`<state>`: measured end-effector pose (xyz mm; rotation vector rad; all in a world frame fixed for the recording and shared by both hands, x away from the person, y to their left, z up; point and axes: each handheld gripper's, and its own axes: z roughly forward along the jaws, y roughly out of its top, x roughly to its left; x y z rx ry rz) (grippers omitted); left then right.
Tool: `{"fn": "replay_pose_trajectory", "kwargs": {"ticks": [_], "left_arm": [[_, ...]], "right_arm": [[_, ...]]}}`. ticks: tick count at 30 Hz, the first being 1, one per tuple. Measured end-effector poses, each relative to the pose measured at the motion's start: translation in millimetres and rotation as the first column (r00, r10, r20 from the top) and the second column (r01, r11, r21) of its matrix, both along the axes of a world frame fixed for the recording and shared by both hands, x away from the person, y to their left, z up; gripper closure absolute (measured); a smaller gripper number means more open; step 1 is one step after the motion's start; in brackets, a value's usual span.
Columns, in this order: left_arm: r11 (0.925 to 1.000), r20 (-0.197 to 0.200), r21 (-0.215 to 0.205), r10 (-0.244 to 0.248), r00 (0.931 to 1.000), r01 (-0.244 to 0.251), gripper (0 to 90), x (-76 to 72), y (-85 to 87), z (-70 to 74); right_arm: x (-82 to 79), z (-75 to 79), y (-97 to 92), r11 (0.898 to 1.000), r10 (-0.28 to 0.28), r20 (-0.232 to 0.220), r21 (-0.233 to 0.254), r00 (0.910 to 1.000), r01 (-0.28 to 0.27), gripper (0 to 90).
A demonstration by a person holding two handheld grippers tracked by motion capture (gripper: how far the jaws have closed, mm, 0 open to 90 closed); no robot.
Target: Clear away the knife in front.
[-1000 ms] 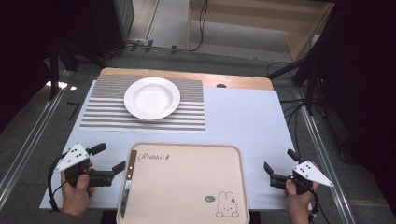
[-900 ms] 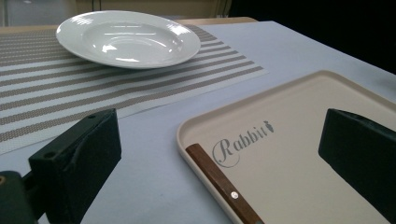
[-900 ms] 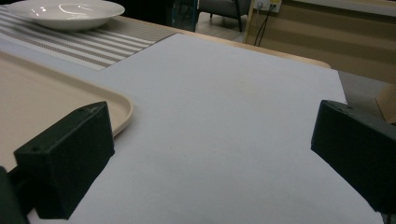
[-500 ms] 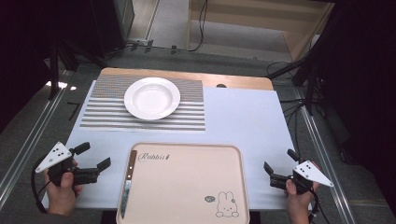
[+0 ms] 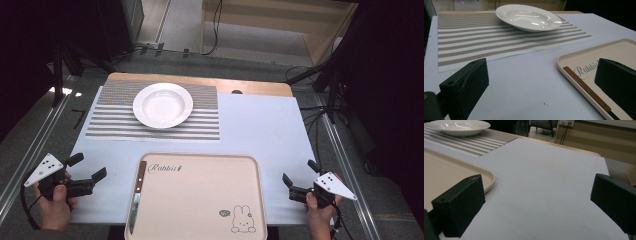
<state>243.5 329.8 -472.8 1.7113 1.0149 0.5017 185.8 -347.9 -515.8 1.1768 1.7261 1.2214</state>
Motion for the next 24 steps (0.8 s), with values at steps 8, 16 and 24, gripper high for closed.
{"fn": "replay_pose_trajectory", "kwargs": {"ticks": [8,16,24], "left_arm": [[0.9998,0.018,-0.013,0.017,0.9997,-0.016,0.0,0.8,6.5,-8.6],[0.9993,0.029,-0.038,0.0,0.9996,0.002,0.0,-0.7,4.8,-13.9],[0.9991,0.033,-0.043,0.004,0.9994,-0.002,0.0,-1.3,5.2,-14.7]], "right_arm": [[0.0,-0.1,0.0,1.0,-0.001,0.0,0.002,1.0,0.001,0.0],[-0.1,-0.1,-0.3,1.0,-0.005,-0.001,0.006,1.0,0.005,0.0],[-0.2,-0.1,-0.4,1.0,-0.007,-0.002,0.01,1.0,0.007,0.0]]}}
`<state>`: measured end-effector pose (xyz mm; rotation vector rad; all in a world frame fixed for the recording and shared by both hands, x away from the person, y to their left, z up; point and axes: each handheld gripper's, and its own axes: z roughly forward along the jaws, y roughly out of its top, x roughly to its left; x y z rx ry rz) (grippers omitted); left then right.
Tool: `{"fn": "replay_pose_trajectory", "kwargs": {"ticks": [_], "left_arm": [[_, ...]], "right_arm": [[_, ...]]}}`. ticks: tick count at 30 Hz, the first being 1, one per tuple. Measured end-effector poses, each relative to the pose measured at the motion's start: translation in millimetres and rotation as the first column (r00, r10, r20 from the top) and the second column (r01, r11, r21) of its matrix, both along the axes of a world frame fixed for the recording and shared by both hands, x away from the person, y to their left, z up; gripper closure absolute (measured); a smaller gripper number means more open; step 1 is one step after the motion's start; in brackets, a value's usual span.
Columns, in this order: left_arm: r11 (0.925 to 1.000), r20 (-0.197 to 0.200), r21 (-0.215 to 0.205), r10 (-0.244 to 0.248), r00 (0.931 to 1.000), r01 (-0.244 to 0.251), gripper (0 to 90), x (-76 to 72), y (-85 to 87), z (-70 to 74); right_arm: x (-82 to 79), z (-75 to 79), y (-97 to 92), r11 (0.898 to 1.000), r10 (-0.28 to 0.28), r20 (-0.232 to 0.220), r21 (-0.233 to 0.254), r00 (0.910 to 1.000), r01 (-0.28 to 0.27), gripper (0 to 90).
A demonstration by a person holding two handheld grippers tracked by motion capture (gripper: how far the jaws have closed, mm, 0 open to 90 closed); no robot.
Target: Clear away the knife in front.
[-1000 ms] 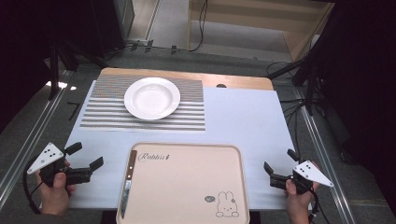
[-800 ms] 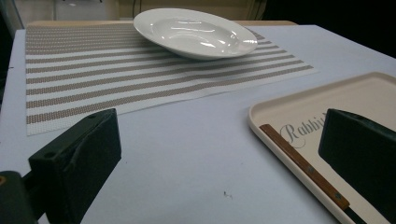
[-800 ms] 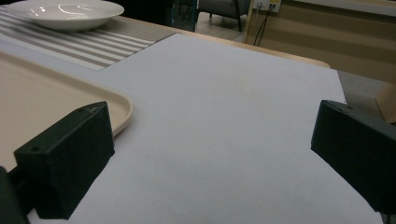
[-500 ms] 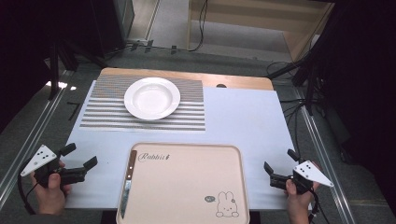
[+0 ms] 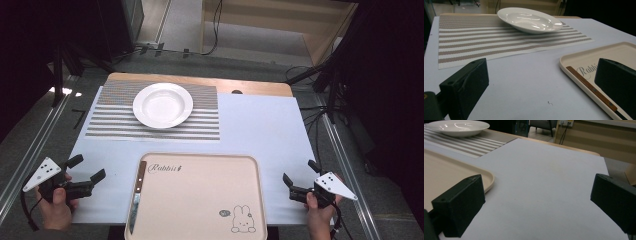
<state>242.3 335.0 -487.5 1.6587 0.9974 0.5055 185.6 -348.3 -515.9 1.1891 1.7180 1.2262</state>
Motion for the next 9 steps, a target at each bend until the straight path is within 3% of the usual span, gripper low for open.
{"fn": "replay_pose_trajectory", "kwargs": {"ticks": [9], "left_arm": [[1.0,-0.005,0.002,-0.006,1.0,0.006,0.0,0.5,-0.3,-0.2]], "right_arm": [[0.0,0.1,-0.3,1.0,-0.004,0.0,0.005,1.0,0.004,0.0]]}}
